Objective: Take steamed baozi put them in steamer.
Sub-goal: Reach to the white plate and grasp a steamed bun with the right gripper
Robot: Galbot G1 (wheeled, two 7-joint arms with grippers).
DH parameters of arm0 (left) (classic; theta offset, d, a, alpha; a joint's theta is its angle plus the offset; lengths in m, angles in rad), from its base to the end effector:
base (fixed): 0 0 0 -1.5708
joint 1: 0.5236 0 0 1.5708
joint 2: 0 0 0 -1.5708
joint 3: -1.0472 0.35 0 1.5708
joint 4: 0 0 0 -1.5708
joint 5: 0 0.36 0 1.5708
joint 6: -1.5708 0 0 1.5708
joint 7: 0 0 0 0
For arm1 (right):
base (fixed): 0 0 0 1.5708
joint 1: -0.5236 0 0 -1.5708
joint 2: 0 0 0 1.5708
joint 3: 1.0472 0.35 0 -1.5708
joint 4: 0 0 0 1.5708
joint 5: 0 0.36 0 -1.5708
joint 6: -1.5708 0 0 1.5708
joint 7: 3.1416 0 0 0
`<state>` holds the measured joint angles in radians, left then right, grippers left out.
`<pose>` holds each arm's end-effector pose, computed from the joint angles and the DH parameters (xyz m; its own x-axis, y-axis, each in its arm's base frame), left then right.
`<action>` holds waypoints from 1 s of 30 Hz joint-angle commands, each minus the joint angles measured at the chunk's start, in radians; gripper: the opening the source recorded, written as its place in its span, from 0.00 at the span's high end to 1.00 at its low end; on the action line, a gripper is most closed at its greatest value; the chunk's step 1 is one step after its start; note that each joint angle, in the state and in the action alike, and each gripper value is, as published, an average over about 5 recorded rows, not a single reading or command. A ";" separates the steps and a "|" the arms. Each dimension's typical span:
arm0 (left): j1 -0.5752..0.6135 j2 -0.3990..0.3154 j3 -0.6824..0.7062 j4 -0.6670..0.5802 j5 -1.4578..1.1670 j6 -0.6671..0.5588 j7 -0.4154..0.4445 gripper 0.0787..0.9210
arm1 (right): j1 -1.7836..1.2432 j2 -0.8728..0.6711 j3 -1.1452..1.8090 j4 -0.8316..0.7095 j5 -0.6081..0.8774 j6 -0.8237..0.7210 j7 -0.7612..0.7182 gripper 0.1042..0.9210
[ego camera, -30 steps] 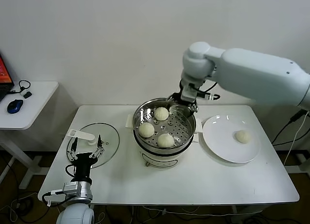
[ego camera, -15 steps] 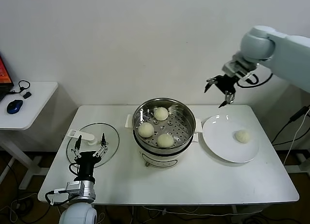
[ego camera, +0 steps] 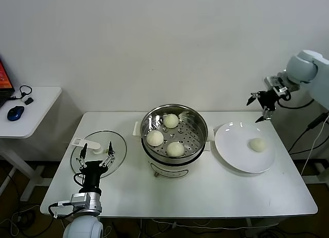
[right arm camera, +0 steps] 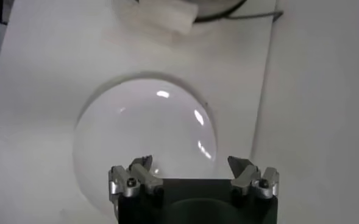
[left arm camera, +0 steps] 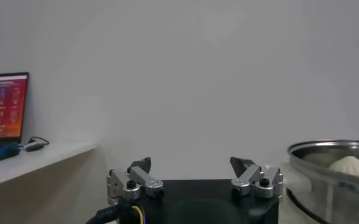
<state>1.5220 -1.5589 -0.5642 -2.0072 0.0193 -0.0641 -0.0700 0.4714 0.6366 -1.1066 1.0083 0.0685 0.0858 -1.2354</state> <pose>0.1996 0.0156 -0.3248 -0.9947 -0.0984 -0.0296 -0.0997 0.9939 0.0464 0.5649 -0.2551 -0.0476 -0.2245 -0.0833 0.9709 -0.9622 -0.1386 -0.2344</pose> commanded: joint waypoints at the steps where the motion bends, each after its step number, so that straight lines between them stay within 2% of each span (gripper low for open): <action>1: 0.007 -0.001 0.001 -0.004 0.008 -0.003 0.000 0.12 | -0.269 0.031 0.241 -0.171 -0.317 0.068 -0.014 0.12; 12: 0.012 0.000 -0.001 0.000 0.005 0.000 -0.002 0.12 | -0.364 0.141 0.345 -0.319 -0.392 0.087 -0.020 0.12; 21: 0.011 0.000 -0.001 0.009 0.006 0.001 -0.002 0.12 | -0.412 0.169 0.391 -0.349 -0.411 0.087 -0.016 0.12; 30: 0.010 0.000 0.002 0.014 0.007 0.002 -0.002 0.12 | -0.428 0.197 0.461 -0.394 -0.506 0.095 0.008 0.12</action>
<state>1.5321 -1.5590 -0.5637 -1.9952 0.0250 -0.0622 -0.0720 0.0864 0.8014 -0.7241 0.6731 -0.3444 0.1701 -1.2409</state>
